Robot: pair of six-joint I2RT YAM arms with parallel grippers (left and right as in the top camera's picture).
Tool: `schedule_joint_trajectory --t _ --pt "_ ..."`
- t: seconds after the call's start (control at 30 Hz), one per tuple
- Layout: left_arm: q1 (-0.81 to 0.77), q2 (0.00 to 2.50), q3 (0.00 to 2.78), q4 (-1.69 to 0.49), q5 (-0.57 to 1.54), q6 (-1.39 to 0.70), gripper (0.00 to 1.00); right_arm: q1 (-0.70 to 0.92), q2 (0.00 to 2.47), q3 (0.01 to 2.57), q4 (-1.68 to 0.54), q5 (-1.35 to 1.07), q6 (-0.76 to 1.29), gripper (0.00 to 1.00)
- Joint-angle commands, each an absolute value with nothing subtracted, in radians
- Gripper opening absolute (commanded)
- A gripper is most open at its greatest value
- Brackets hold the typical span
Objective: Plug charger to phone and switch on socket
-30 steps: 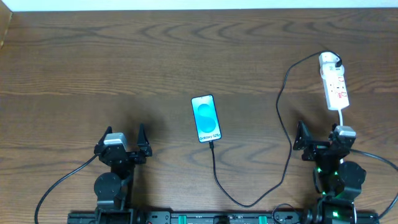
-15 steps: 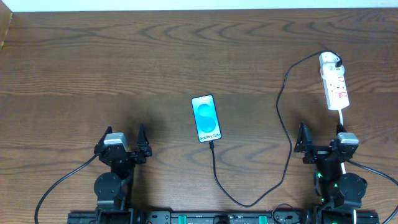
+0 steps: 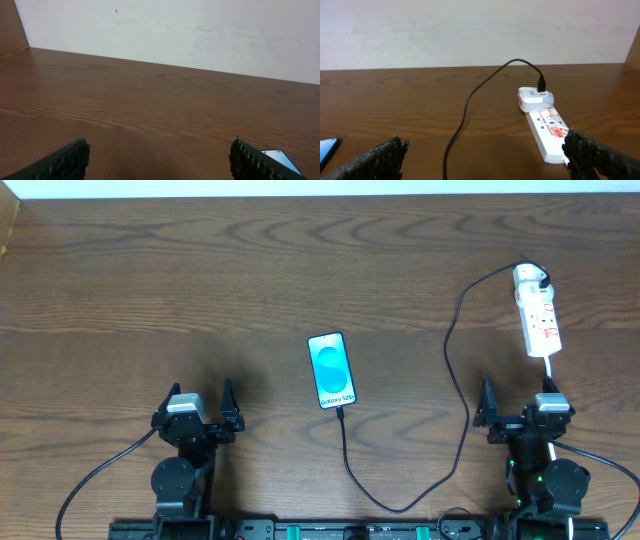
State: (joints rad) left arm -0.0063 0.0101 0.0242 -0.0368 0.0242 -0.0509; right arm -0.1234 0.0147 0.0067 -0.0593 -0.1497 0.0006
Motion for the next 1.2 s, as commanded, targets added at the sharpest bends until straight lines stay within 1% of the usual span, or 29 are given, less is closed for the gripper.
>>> schedule_joint_trajectory --t 0.0,0.17,0.27,0.33,0.57,1.17 --pt "0.0 0.004 0.004 -0.071 0.015 -0.042 0.89 -0.097 0.005 0.006 -0.063 -0.174 -0.071 0.99" --pt "0.0 0.004 0.004 -0.071 0.015 -0.041 0.89 -0.021 0.005 0.006 -0.064 -0.143 -0.099 0.99" --pt "0.0 0.004 0.004 -0.071 0.015 -0.041 0.89 -0.003 0.005 0.006 -0.064 -0.133 -0.099 0.99" --pt "0.0 0.004 0.004 -0.071 0.015 -0.041 0.88 -0.001 0.005 0.006 -0.065 -0.132 -0.099 0.99" --pt "0.0 0.004 0.004 -0.071 0.015 -0.042 0.89 0.002 0.005 0.006 -0.068 -0.103 -0.068 0.99" --pt "0.0 0.004 0.004 -0.071 0.015 -0.041 0.89 0.002 0.005 0.006 -0.068 -0.107 -0.068 0.99"
